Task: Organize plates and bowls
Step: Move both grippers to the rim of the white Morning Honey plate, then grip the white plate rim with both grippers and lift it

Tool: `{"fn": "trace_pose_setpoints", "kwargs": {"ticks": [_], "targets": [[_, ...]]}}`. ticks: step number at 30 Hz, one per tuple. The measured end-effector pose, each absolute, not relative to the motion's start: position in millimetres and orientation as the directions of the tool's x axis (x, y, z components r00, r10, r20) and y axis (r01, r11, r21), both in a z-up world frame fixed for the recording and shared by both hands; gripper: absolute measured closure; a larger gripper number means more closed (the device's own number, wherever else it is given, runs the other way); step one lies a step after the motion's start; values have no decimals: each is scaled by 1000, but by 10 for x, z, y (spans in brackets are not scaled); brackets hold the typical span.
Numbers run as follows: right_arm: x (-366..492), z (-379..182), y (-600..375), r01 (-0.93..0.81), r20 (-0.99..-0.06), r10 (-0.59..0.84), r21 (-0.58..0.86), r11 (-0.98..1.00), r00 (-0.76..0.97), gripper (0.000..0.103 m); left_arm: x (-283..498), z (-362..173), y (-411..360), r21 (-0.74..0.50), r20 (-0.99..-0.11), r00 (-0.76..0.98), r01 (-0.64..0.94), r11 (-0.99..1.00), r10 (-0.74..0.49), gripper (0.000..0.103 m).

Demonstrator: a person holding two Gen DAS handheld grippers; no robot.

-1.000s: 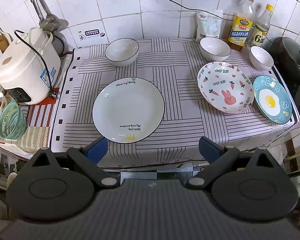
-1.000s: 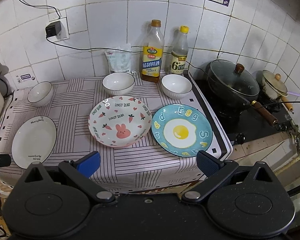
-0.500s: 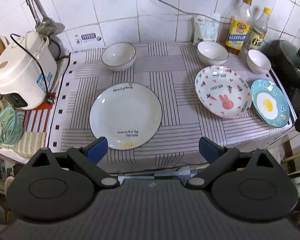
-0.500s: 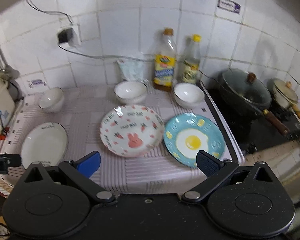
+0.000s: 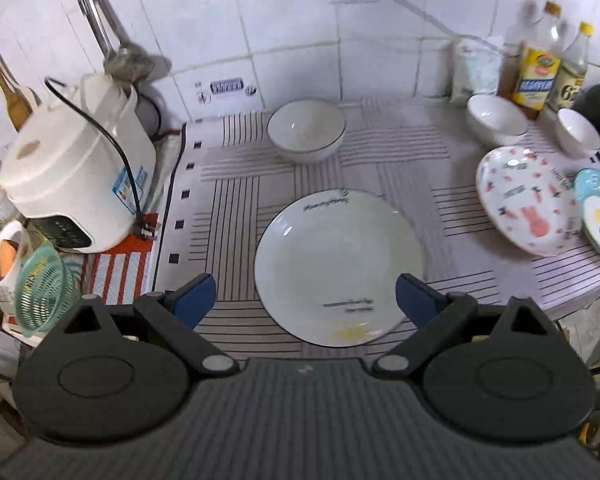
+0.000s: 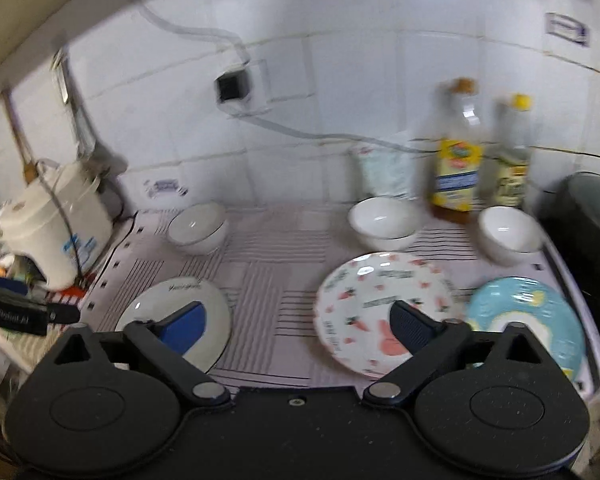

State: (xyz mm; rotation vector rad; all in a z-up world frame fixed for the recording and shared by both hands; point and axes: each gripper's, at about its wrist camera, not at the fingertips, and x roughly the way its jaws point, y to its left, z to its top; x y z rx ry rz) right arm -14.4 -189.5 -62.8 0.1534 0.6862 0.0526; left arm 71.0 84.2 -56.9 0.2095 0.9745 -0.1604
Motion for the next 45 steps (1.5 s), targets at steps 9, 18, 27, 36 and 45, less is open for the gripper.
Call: {"fn": "trace_pose_setpoints", "kwargs": {"ticks": [9, 18, 27, 36, 45], "targets": [[312, -1135, -1353, -148, -673, 232, 180, 972, 703, 14, 1300, -1134, 1206, 120, -867, 498, 215, 969, -3, 8], [647, -1795, -1199, -82, -735, 284, 299, 951, 615, 51, 1616, -1790, 1355, 134, -905, 424, 285, 949, 1, 26], [808, -2097, -1180, 52, -757, 293, 395, 917, 584, 68, 1853, -2060, 1587, 12, -945, 317, 290, 957, -84, 40], [766, -2178, -1102, 107, -751, 300, 440, 892, 588, 92, 1913, -2170, 1557, -193, -941, 198, 357, 914, -276, 79], [861, -2210, -1004, 97, -780, 277, 394, 914, 561, 89, 2007, -2189, 1529, -221, -944, 166, 316, 923, -283, 78]]}}
